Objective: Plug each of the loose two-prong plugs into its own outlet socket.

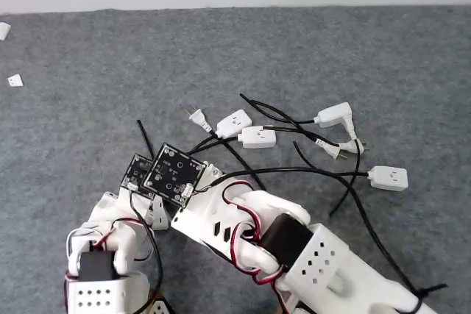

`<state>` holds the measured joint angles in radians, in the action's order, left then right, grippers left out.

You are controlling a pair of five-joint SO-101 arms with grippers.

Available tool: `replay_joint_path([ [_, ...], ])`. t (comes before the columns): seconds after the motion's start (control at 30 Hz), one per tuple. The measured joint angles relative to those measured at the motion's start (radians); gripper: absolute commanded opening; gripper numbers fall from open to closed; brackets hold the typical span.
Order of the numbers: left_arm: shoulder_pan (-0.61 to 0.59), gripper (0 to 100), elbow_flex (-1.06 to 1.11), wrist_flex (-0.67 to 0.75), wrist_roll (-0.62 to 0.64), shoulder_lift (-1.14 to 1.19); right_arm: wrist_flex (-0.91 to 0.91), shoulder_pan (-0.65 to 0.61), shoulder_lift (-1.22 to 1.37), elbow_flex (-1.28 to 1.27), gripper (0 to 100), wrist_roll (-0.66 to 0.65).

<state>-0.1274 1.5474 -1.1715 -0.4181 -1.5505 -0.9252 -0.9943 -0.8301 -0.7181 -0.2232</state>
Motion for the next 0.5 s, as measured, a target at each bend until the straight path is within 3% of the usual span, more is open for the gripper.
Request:
replay_joint_path([
  [0.17, 0.0, 7, 0.002, 0.0, 0.0, -0.02, 0.054, 0.006, 0.06, 0.0, 0.8, 0.015],
  [0.27, -0.008, 7, 0.008, 0.023, 0.029, -0.023, 0.103, 0.049, 0.107, -0.002, 0.8, 0.118],
  [0.5, -0.219, 7, 0.021, 0.262, 0.35, -0.023, 0.29, 0.121, 0.279, -0.077, 0.8, 0.353],
])
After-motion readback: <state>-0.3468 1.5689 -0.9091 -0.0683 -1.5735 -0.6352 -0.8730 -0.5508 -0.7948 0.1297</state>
